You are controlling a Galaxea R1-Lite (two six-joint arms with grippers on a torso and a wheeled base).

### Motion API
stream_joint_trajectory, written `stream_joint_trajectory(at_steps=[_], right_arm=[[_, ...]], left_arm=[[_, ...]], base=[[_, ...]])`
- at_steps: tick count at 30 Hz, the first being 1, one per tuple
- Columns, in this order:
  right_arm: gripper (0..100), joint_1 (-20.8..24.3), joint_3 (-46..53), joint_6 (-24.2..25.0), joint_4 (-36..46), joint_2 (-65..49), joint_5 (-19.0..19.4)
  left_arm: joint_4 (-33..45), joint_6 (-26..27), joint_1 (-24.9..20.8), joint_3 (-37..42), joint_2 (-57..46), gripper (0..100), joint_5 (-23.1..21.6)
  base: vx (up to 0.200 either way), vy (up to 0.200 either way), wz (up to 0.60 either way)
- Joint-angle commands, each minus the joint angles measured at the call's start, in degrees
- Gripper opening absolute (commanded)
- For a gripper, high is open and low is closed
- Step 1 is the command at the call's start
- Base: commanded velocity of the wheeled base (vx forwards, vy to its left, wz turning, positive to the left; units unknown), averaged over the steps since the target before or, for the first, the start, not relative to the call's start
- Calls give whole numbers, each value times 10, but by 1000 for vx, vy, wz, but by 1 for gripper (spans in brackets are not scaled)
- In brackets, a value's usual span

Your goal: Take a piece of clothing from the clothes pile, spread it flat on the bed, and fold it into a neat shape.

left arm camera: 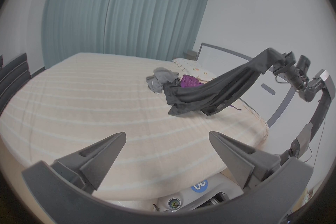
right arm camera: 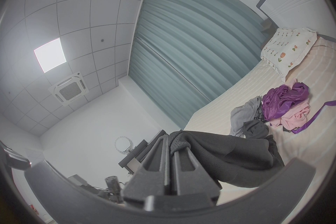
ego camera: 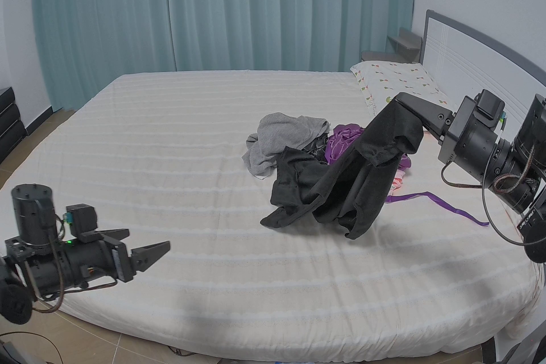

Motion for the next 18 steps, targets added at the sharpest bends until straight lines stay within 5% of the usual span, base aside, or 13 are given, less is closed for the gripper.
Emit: stream_joint_trajectory(at_steps=[1, 18], right_arm=[[0, 8, -5, 0, 2, -7, -1], [0, 12, -4, 1, 2, -9, -1]], left_arm=[[-193, -44, -108, -45, 342, 100, 38], [-216, -49, -158, -282, 573, 100, 104]], base=[[0, 0, 0], [0, 0, 0]])
